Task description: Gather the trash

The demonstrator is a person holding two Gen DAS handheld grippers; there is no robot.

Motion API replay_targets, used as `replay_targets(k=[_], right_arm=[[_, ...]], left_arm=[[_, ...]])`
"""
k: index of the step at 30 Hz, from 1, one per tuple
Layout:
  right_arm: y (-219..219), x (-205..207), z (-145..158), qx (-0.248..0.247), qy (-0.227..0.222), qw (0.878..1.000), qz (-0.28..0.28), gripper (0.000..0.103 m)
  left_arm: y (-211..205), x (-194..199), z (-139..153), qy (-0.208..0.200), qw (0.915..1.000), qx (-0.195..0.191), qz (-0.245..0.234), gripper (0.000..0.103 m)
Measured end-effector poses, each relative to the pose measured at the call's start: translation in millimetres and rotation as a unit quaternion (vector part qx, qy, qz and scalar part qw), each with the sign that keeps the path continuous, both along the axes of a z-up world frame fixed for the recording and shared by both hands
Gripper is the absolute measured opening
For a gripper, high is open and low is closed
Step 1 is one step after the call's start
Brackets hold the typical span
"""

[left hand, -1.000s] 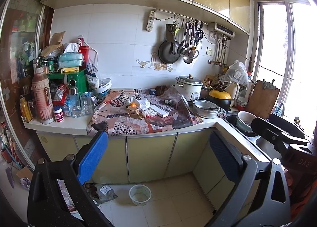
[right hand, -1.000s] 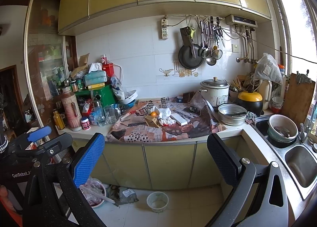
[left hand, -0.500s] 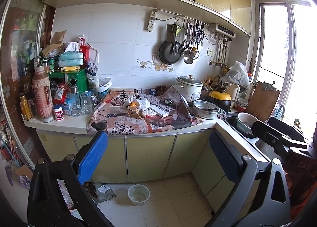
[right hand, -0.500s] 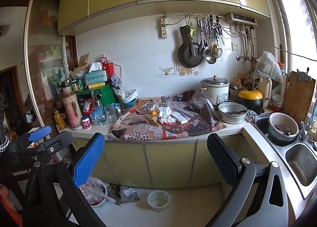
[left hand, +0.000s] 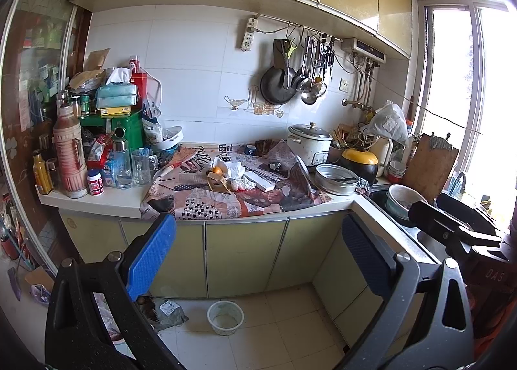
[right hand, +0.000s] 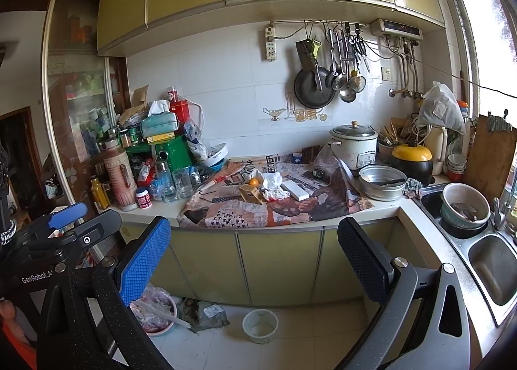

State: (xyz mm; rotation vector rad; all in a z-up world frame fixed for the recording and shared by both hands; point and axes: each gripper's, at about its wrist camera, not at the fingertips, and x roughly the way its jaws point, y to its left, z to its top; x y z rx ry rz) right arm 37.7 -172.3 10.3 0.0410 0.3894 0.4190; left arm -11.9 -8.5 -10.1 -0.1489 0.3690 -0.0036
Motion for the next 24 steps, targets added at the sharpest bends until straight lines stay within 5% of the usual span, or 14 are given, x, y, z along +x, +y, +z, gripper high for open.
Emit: replay_targets(k=[24], right_arm=[[-8,18,-5,0.003,0.009,1.0,0.008,0.103]], left_arm=[[-7,29,-4,0.011,0.9997,-0.004,0.021,0.103]])
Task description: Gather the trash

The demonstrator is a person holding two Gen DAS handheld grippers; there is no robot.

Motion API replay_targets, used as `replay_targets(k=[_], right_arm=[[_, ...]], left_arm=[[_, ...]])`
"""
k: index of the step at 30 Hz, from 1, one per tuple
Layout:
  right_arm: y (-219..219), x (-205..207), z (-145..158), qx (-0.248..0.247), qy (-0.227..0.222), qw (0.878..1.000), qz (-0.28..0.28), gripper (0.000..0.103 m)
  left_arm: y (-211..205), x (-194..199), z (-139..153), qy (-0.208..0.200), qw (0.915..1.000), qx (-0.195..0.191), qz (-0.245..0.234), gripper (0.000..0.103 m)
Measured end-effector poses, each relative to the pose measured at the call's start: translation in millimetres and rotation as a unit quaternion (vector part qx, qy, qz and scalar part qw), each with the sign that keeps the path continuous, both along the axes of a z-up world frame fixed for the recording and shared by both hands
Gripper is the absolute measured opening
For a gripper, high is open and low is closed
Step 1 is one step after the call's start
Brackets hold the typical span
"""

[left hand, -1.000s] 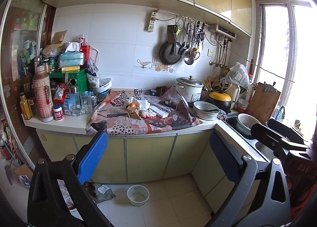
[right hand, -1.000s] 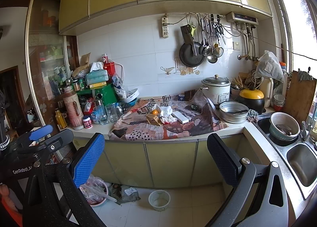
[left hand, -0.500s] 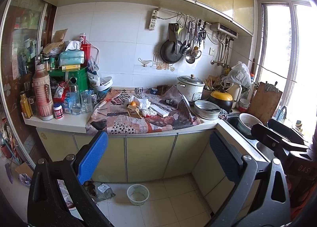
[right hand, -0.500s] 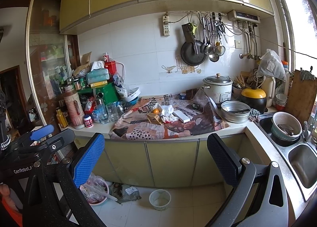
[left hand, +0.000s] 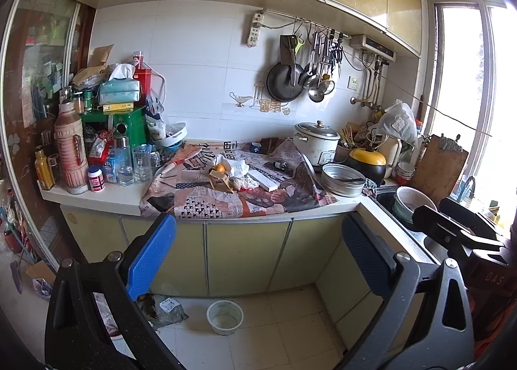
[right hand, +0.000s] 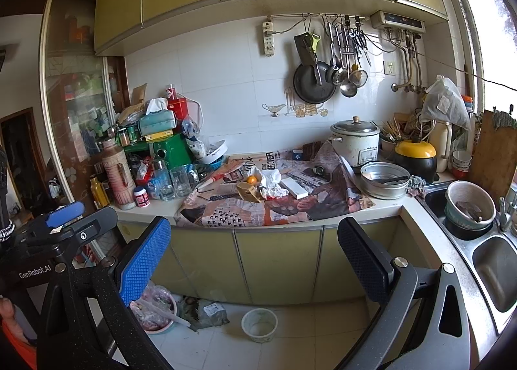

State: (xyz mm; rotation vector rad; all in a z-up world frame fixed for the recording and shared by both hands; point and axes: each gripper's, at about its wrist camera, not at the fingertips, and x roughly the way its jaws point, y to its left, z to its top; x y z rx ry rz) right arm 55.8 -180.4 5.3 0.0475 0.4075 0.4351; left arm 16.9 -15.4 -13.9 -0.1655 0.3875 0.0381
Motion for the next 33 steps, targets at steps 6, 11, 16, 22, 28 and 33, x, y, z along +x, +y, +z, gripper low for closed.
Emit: replay_targets(k=[6,11,16,22,28,33], right_arm=[[-8,27,-8,-0.007,0.015,1.0,-0.012,0.103],[-10,55,-15,-0.011,0.025,0.999,-0.025,0.103],[0,97,-23,-0.02,0.032,0.998,-0.048,0.103],[23,157,-33,-0.031,0.052,0.995,-0.08,0.103],[49,210,-43,-0.045,0.068,0.989,-0.119,0.103],[64,252,-59,-0.061,0.089,0.983,-0.15,0.103]], left_arm=[[7,27,-6,0.006,0.9996,-0.009,0.027,0.103],[21,69,-13,0.014,0.9983,0.002,0.056,0.103],[47,127,-26,0.025,0.9959,0.018,0.086,0.103],[89,210,-44,0.047,0.9958,0.008,0.078,0.096],[125,295,-60,0.08,0.9956,0.008,0.048,0.094],[151,361,-86,0.123,0.992,0.006,0.026,0.095]])
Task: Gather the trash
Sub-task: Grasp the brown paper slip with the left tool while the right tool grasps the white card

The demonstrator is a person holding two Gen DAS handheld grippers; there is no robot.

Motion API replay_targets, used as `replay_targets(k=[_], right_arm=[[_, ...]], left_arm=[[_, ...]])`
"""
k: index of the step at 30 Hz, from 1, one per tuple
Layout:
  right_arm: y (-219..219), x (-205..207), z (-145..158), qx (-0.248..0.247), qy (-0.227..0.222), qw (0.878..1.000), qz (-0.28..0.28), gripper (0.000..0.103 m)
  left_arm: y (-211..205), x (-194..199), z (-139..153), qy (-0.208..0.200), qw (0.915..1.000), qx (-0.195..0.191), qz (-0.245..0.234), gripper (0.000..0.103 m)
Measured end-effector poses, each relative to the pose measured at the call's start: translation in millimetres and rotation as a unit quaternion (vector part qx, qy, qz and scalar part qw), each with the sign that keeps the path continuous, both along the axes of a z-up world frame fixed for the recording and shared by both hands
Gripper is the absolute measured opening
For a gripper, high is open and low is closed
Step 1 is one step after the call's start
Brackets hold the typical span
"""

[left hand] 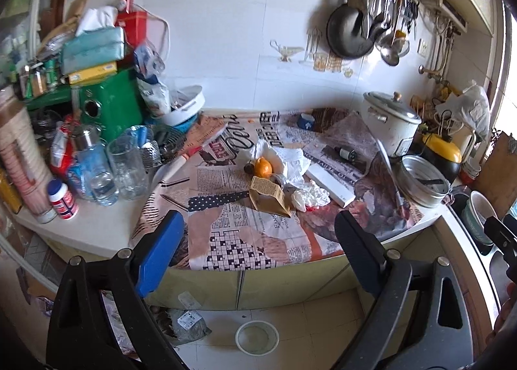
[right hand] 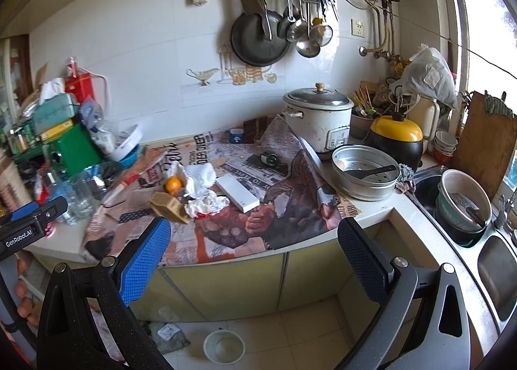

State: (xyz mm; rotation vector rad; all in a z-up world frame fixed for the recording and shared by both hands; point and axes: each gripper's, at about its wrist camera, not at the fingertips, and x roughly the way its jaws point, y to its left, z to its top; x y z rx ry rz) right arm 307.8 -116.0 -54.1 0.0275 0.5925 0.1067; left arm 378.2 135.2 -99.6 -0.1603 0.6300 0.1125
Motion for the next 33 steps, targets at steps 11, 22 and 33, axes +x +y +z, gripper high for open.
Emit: replay_targets(k=[11,22,33], right_arm=[[16,104,-47,-0.012,0.081,0.997,0.003,0.103],[25,213,-107,-0.044,0.157,0.982,0.096,0.101],[42,291,-178,-0.054,0.24,0.953,0.177,0.09]], left_arm=[[26,123,-81,0.092,0.9956,-0.012,0.013,0.097],[20,215,-138,0.169,0.9841,-0.053,0.013,0.097],[19,258,-178,0.203,0.9729,-0.107,0.03,0.08]])
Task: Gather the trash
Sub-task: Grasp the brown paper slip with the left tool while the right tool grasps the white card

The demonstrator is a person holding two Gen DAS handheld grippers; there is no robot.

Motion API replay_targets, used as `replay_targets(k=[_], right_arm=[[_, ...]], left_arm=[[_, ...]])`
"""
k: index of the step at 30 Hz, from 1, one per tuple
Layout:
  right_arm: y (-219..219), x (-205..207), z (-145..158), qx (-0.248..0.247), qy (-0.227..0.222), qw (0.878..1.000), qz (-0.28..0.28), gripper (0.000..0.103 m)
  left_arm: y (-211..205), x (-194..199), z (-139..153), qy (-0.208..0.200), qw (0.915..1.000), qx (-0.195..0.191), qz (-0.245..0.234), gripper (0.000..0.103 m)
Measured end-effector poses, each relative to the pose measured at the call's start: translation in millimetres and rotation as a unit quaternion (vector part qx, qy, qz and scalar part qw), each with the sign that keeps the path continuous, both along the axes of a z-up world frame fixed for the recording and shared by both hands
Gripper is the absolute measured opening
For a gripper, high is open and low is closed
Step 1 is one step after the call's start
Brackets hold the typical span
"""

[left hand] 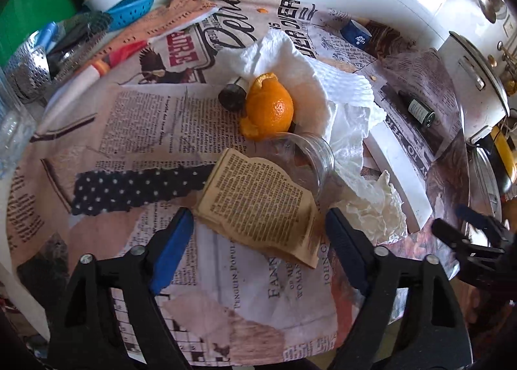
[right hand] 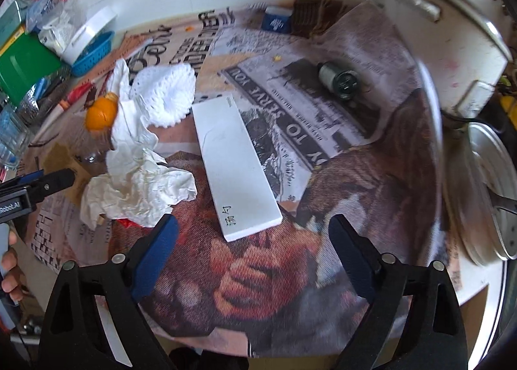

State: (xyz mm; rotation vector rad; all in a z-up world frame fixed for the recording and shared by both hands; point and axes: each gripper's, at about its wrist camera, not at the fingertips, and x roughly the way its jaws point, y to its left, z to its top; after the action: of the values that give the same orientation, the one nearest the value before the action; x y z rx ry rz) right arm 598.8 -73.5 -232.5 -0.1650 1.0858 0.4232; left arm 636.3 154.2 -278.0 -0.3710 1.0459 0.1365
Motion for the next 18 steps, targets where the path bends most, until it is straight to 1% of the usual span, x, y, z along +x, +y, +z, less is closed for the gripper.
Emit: replay_targets(k=[2,3,5,7,8,11,12,13,15,16,18], right_arm=[[4,6,-10,-0.005,0.008,1.0,0.009,0.088],[5,8,-15,-0.008,0.011,1.0,0.012,0.084],[6,11,-21,-0.009,0.018,1.0,0.019,0.079],[4,12,-26,-0.006,0.024,0.999,0.023,0.072],[3,13,-28,-0.004,0.024,0.999,0.025,0.066],[1,9,-31,-0.007,0.009,1.0,0.029,0.053],[0,7,-30,-0.008,0.004,1.0,0.03,0.052],[-2,5,-28,-0.002,0.0,1.0,0.03,0.052],[-5,4,-25,0.005,-0.01,1.0,0.024,0.052],[-8,2,-22,0.008,-0.013,1.0,0.021,0.052],[-13,1,-17,0.017,-0.019,1.0,0.014,0.052]], left_arm=[[0,3,-3,0.0,1.0,-0.008,0.002,0.07],[-1,4,-4,0.0,1.0,-0.009,0.001,0.068],[-3,4,-4,0.0,1.0,-0.002,0.002,0.065],[-5,2,-2,-0.007,1.0,0.004,0.005,0.063],[-6,0,0,-0.009,0.9999,0.006,0.007,0.061],[-7,-6,4,-0.014,0.9997,0.013,0.015,0.055],[-7,-8,5,-0.017,0.9996,0.013,0.019,0.053],[-6,-11,7,-0.019,0.9995,0.014,0.023,0.049],[-5,-16,12,-0.025,0.9991,0.016,0.03,0.04],[-4,-17,14,-0.027,0.999,0.014,0.033,0.033],[-2,-22,20,-0.035,0.9985,0.009,0.041,0.028]])
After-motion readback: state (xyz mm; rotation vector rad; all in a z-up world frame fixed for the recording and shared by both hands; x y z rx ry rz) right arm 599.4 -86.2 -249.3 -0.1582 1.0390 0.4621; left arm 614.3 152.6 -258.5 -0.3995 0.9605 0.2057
